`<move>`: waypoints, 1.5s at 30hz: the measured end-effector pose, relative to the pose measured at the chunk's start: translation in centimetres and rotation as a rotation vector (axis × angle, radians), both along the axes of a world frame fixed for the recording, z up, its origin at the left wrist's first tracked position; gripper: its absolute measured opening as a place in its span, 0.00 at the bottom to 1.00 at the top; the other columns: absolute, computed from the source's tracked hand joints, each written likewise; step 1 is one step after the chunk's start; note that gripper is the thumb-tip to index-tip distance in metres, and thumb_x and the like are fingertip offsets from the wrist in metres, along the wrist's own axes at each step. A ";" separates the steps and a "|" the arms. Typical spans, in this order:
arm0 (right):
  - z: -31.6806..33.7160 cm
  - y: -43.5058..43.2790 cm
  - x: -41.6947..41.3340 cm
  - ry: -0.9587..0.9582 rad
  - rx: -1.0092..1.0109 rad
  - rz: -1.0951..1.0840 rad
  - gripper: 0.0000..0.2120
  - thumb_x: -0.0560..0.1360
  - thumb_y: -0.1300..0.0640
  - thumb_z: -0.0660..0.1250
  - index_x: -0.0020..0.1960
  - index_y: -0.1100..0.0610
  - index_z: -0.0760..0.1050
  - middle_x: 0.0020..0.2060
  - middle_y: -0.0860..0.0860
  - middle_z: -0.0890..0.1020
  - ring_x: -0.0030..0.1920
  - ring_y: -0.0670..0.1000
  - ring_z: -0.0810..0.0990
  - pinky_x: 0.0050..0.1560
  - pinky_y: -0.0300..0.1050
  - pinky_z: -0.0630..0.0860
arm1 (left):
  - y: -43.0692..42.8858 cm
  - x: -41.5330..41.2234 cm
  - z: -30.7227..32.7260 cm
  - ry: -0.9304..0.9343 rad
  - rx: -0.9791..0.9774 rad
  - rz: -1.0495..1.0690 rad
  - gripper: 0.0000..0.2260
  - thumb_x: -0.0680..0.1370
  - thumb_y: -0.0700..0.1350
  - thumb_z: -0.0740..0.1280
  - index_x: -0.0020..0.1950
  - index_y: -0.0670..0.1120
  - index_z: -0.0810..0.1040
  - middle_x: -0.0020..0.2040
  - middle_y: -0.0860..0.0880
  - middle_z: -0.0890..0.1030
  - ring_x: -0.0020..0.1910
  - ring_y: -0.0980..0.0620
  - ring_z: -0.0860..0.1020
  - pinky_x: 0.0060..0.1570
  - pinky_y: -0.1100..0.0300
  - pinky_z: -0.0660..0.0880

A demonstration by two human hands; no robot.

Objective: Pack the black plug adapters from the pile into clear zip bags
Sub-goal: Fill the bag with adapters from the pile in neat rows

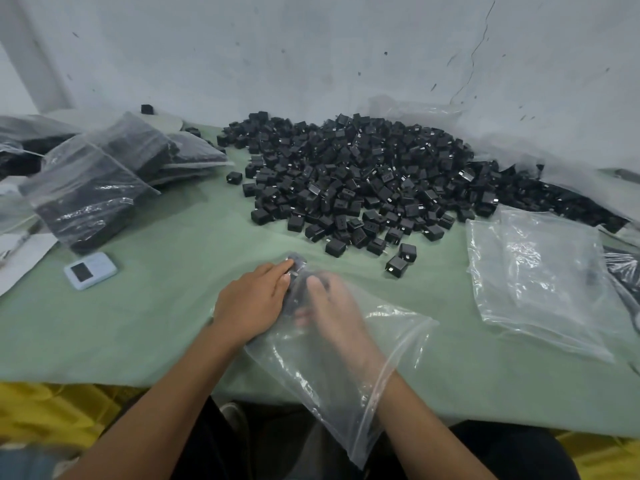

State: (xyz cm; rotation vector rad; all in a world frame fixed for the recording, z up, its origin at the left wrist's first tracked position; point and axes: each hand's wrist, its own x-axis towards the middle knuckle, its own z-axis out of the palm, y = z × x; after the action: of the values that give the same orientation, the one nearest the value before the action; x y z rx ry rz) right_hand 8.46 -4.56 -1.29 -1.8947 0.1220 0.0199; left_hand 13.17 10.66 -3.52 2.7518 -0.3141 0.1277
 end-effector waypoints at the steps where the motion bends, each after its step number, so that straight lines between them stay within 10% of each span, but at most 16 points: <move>1: 0.0 0.1 0.4 -0.047 -0.089 -0.027 0.11 0.84 0.53 0.54 0.53 0.52 0.75 0.44 0.47 0.80 0.43 0.43 0.80 0.45 0.29 0.74 | 0.0 0.0 0.1 0.000 0.001 0.000 0.20 0.84 0.58 0.46 0.77 0.64 0.60 0.73 0.56 0.70 0.64 0.49 0.74 0.56 0.51 0.74; 13: -1.3 0.9 1.5 -0.130 -0.180 -0.074 0.12 0.82 0.64 0.58 0.58 0.57 0.79 0.43 0.45 0.77 0.43 0.46 0.77 0.41 0.25 0.66 | -0.2 -0.2 0.4 0.004 0.014 -0.002 0.20 0.85 0.57 0.47 0.77 0.63 0.60 0.72 0.55 0.70 0.64 0.47 0.74 0.57 0.50 0.73; 19: -2.9 0.9 0.9 -0.012 0.123 -0.244 0.07 0.82 0.59 0.62 0.49 0.48 0.72 0.38 0.50 0.80 0.36 0.46 0.79 0.30 0.30 0.71 | 0.0 -0.1 0.3 0.015 0.001 -0.009 0.20 0.85 0.57 0.46 0.77 0.62 0.60 0.72 0.54 0.71 0.65 0.48 0.73 0.58 0.51 0.72; 27: -2.5 0.1 2.6 0.046 -0.021 -0.067 0.10 0.83 0.51 0.61 0.59 0.40 0.77 0.48 0.51 0.81 0.46 0.52 0.81 0.46 0.45 0.80 | 0.3 0.2 0.0 0.022 0.004 -0.028 0.20 0.85 0.57 0.47 0.77 0.63 0.60 0.71 0.55 0.71 0.65 0.48 0.74 0.59 0.49 0.72; 32: -2.3 0.5 3.3 0.054 -0.050 -0.057 0.11 0.83 0.54 0.60 0.58 0.53 0.79 0.52 0.54 0.83 0.53 0.56 0.81 0.60 0.55 0.76 | 0.3 0.4 0.1 0.028 0.016 -0.031 0.20 0.85 0.57 0.46 0.77 0.63 0.59 0.70 0.54 0.72 0.63 0.48 0.74 0.57 0.50 0.74; 41: -3.5 0.7 2.9 -0.084 -0.220 -0.282 0.11 0.82 0.53 0.61 0.59 0.56 0.78 0.48 0.47 0.74 0.48 0.47 0.71 0.49 0.41 0.67 | 0.0 0.3 0.1 0.027 0.055 -0.016 0.20 0.85 0.56 0.47 0.77 0.60 0.59 0.69 0.52 0.72 0.60 0.46 0.75 0.55 0.49 0.73; 45: -3.4 2.0 2.4 -0.130 0.009 -0.406 0.05 0.81 0.58 0.64 0.49 0.57 0.78 0.40 0.52 0.81 0.41 0.54 0.79 0.43 0.40 0.75 | 0.1 0.2 0.0 0.018 0.059 -0.017 0.20 0.85 0.56 0.47 0.77 0.61 0.58 0.69 0.51 0.72 0.60 0.46 0.75 0.54 0.48 0.72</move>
State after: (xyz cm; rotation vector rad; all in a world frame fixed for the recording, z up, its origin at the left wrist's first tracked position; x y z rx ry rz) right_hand 10.86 -2.54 -4.69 -1.8257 0.4139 -0.3767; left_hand 13.40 10.72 -3.55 2.8062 -0.3417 0.0907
